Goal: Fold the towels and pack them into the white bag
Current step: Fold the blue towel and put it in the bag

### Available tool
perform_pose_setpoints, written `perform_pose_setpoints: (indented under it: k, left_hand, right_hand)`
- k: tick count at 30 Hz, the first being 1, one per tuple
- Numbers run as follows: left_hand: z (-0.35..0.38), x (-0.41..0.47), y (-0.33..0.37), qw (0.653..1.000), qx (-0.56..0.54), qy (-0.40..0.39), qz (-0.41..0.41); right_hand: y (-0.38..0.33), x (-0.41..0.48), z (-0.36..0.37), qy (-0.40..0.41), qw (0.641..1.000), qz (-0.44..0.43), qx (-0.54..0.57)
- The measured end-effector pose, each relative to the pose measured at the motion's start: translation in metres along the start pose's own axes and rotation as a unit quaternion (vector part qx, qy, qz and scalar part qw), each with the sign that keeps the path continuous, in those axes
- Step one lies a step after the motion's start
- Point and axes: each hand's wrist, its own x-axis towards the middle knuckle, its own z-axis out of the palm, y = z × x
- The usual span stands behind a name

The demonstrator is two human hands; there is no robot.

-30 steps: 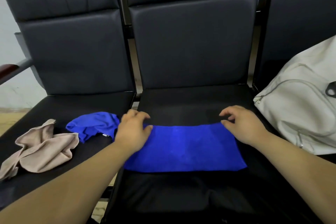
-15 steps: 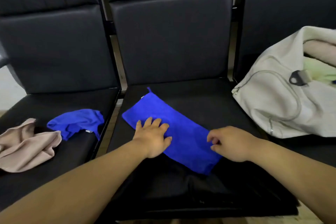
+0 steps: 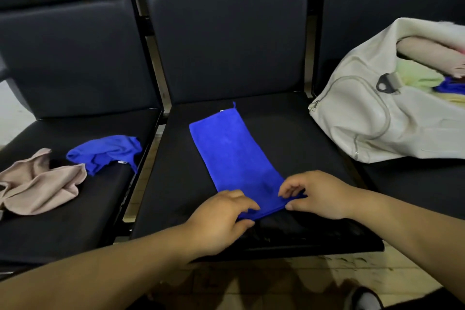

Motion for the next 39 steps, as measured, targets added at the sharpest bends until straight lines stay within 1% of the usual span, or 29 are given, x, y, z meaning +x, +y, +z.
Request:
perform_pose_setpoints:
  k: [5, 6, 8, 9, 12, 14, 16, 19, 22, 27, 32, 35, 37, 39]
  left_hand:
    - [-0.005, -0.024, -0.001, 0.999, -0.009, 0.027, -0.021]
    - [-0.006, -0.028, -0.001, 0.999, -0.032, 0.026, -0.031]
    - [-0.013, -0.033, 0.002, 0.991, -0.116, 0.007, -0.068]
    - [-0.020, -0.035, 0.003, 0.983, -0.163, -0.011, -0.088]
    - [-0.052, -0.038, 0.003, 0.954, -0.275, -0.035, -0.116]
    - [-0.076, -0.037, 0.001, 0.936, -0.327, -0.037, -0.127]
    - [-0.092, -0.030, -0.003, 0.917, -0.370, -0.020, -0.146]
    - [-0.103, -0.010, -0.013, 0.897, -0.405, 0.035, -0.175]
    - [-0.106, 0.014, -0.023, 0.890, -0.405, 0.079, -0.193]
    - [-0.108, 0.054, -0.042, 0.873, -0.408, 0.130, -0.234]
    - [-0.094, 0.088, -0.074, 0.876, -0.360, 0.178, -0.267]
    - [-0.081, 0.107, -0.093, 0.876, -0.330, 0.204, -0.284]
    - [-0.073, 0.112, -0.106, 0.878, -0.277, 0.239, -0.309]
    - [-0.065, 0.106, -0.114, 0.893, -0.199, 0.250, -0.318]
  right_hand:
    - [-0.006, -0.018, 0.008, 0.019, 1.000, -0.012, -0.006]
    - [-0.008, -0.021, 0.011, 0.023, 0.999, -0.018, -0.018]
    - [-0.014, -0.025, 0.013, 0.023, 0.999, -0.030, -0.033]
    - [-0.017, -0.026, 0.012, 0.015, 0.999, -0.030, -0.021]
    - [-0.031, -0.029, -0.003, -0.031, 0.994, 0.002, 0.101]
    - [-0.040, -0.030, -0.018, -0.038, 0.984, 0.015, 0.176]
    - [-0.047, -0.025, -0.031, 0.002, 0.971, 0.022, 0.237]
    - [-0.054, -0.006, -0.043, 0.095, 0.952, 0.031, 0.289]
    - [-0.053, 0.023, -0.046, 0.164, 0.937, 0.042, 0.305]
    - [-0.048, 0.072, -0.048, 0.225, 0.932, 0.067, 0.275]
    - [-0.033, 0.120, -0.043, 0.253, 0.931, 0.099, 0.242]
    - [-0.020, 0.144, -0.034, 0.254, 0.930, 0.131, 0.230]
    - [-0.009, 0.151, -0.027, 0.249, 0.936, 0.151, 0.198]
    - [-0.001, 0.150, -0.026, 0.246, 0.948, 0.161, 0.124]
